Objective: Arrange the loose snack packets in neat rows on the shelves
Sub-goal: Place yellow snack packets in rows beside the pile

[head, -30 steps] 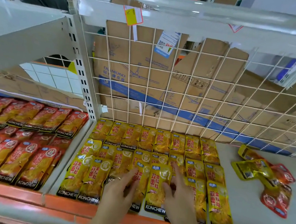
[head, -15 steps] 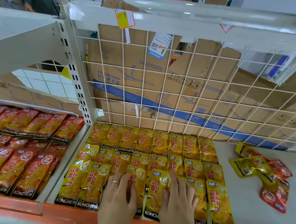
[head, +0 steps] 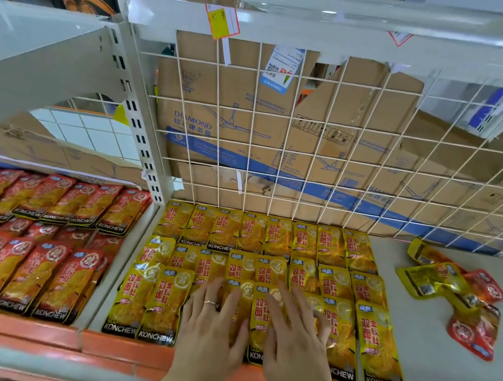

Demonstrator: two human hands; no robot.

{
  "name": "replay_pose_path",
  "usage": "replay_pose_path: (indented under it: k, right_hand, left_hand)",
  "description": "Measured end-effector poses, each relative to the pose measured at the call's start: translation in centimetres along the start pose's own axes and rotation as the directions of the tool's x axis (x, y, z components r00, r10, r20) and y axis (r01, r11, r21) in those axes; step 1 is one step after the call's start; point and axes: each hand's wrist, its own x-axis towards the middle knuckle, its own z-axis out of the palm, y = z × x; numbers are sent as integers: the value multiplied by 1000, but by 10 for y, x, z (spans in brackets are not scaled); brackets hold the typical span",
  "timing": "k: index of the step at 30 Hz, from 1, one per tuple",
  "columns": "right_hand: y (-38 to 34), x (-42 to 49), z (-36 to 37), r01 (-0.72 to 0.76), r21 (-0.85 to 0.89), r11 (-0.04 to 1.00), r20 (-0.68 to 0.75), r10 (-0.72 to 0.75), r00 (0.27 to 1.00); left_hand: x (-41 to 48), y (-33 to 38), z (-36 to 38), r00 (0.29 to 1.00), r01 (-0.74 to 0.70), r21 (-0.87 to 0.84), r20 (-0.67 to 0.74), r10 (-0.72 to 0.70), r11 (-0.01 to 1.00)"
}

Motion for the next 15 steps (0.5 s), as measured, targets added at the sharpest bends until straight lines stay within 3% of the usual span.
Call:
replay_pose_path:
  k: [12,15]
  right_hand:
    - [-1,0,6,-14,-22,1000,93,16,996]
    - [-1,5,5,-43,3,999,59,43,997]
  left_hand:
    - [2,0,0,987,32,17,155,-34,999]
    - [6,4,-1,985,64,26,157,-67,998]
